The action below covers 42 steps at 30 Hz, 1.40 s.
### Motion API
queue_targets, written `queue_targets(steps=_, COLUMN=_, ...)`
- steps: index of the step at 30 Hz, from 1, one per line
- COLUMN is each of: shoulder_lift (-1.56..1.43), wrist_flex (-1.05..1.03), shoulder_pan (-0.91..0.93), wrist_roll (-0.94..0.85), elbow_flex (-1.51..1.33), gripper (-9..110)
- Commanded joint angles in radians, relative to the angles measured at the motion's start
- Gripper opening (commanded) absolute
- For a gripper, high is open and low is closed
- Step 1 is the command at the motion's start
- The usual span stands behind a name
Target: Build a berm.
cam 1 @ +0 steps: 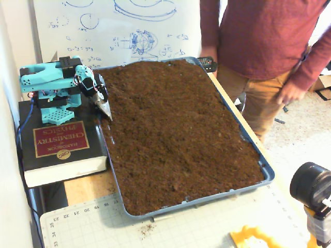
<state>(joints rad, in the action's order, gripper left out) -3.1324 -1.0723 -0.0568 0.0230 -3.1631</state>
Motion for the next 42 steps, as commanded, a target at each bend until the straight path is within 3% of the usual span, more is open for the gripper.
queue_targets(steps=1, shoulder_lift=-0.006, wrist_flex=-0.003, shoulder_pan=0.006, wrist_roll=-0.005, elbow_flex=0.025, gripper=1)
queue_targets(steps=42, shoulder_lift=0.014, wrist_flex=0.006, shoulder_pan=0.000, wrist_roll=0.008, elbow_flex=0.026, gripper=1)
